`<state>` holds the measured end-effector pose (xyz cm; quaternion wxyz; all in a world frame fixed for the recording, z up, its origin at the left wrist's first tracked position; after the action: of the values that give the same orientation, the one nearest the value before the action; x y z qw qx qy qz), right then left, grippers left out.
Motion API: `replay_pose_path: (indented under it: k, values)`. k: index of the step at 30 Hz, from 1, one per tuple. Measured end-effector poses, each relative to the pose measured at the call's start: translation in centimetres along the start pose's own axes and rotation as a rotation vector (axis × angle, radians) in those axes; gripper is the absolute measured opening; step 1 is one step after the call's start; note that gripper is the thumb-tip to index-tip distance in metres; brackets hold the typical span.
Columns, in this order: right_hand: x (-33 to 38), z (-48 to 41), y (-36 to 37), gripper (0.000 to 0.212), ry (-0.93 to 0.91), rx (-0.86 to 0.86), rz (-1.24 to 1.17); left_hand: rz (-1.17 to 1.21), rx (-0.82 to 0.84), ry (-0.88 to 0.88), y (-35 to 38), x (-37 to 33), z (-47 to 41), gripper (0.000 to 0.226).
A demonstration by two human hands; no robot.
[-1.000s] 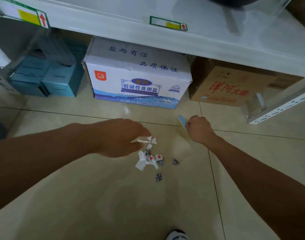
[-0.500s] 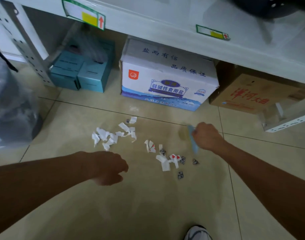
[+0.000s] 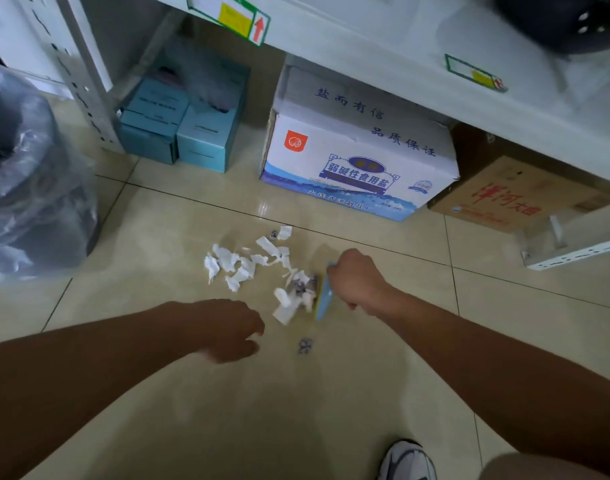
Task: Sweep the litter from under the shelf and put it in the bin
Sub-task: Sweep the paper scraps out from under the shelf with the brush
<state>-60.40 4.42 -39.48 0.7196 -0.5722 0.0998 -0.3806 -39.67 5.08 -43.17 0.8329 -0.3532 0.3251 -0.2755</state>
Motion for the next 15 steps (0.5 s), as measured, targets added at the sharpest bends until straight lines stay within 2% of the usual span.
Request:
replay_pose_path:
  k: [5,9,11,15]
  values:
    - [-1.6,0.2,-1.7,0.026,0.081,-0.068,0.029,0.025,-0.012,0.013,0.0,0.5,0.6,0.046]
    - [-4.1,4.7,0.3,0.032,0.134,0.104,0.183,0.018,-0.008,0.003,0.0,1.4,0.5,0.044]
    - [-3.2,6.3,2.0,0.031,0.166,0.134,0.081,0.023,-0.017,-0.006,-0.1,1.8,0.4,0.043]
    - [1.0,5.8,4.9,0.026,0.223,0.088,-0.15,0.014,-0.01,-0.016,0.2,2.0,0.5,0.045]
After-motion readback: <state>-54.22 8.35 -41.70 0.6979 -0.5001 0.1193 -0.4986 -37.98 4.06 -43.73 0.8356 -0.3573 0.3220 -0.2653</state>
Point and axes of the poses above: each hand's wrist, its own z-axis away from the middle knuckle, its own y-axis out of the palm, x = y × z, the point moved 6 cm from there along -z, towards the middle knuckle, and after that the axes turned 13 degrees about -x, right-handed, at the moved point
